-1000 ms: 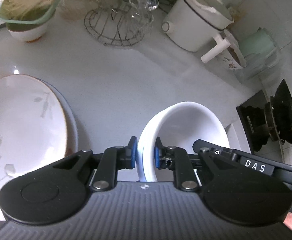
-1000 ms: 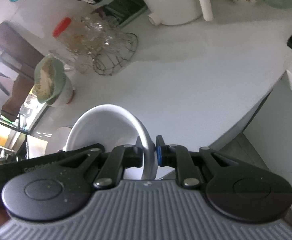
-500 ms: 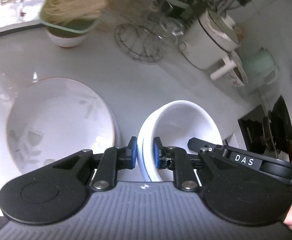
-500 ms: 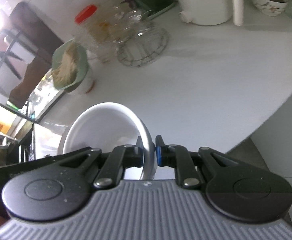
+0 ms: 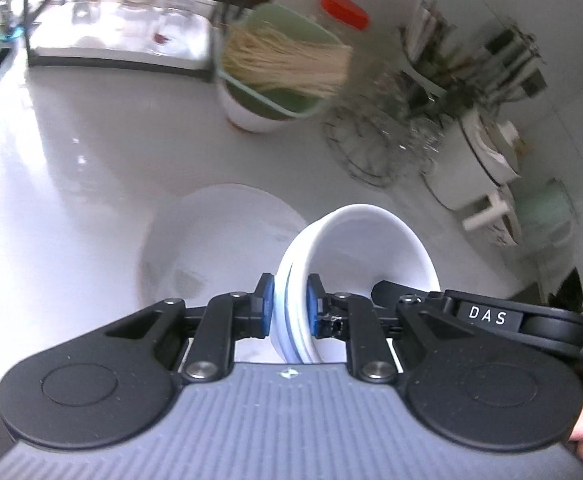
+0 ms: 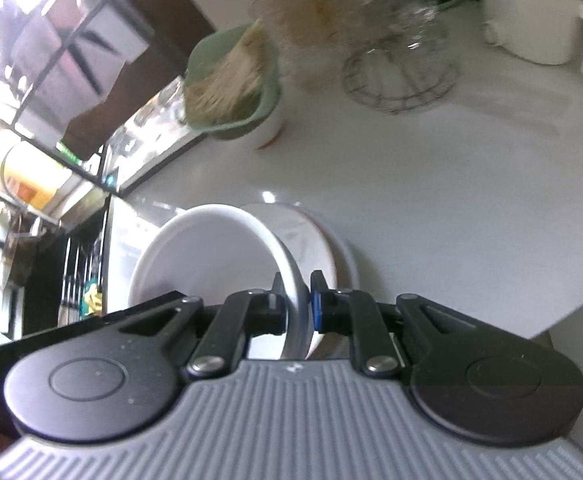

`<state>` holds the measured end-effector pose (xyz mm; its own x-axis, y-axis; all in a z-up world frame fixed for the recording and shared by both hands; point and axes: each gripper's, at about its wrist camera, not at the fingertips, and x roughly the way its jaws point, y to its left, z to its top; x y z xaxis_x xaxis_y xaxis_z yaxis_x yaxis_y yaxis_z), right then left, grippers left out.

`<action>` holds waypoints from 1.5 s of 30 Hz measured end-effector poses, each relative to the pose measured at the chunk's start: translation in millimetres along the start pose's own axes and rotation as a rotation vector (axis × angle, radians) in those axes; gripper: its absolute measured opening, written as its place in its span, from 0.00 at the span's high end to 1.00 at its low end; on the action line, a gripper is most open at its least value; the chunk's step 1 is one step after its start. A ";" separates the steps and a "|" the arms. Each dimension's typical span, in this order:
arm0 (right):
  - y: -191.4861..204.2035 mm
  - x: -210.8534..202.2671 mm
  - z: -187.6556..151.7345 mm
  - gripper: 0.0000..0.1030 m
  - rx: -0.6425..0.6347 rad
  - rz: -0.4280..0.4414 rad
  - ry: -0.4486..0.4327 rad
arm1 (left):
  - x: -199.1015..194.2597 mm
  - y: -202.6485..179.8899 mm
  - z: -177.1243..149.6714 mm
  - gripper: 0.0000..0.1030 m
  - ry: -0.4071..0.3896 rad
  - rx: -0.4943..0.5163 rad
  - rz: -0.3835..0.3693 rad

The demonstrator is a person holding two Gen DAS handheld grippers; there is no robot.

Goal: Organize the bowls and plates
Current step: 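Lift the nested bowls and carry them to the leaf-pattern plate stack, then lower the bowls onto the plate stack and open the left gripper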

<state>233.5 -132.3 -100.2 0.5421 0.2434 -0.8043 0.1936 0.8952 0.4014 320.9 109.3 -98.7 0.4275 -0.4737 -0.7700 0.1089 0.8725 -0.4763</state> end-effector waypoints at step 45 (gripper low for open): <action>11.5 -14.7 2.8 0.58 -0.148 -0.007 -0.113 | -41.8 -11.2 11.0 0.47 -0.142 0.144 0.147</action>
<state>230.0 -126.7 -82.6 0.6308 0.2009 -0.7495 0.0797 0.9440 0.3201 311.7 120.6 -56.6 0.5689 -0.3282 -0.7541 0.1592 0.9435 -0.2905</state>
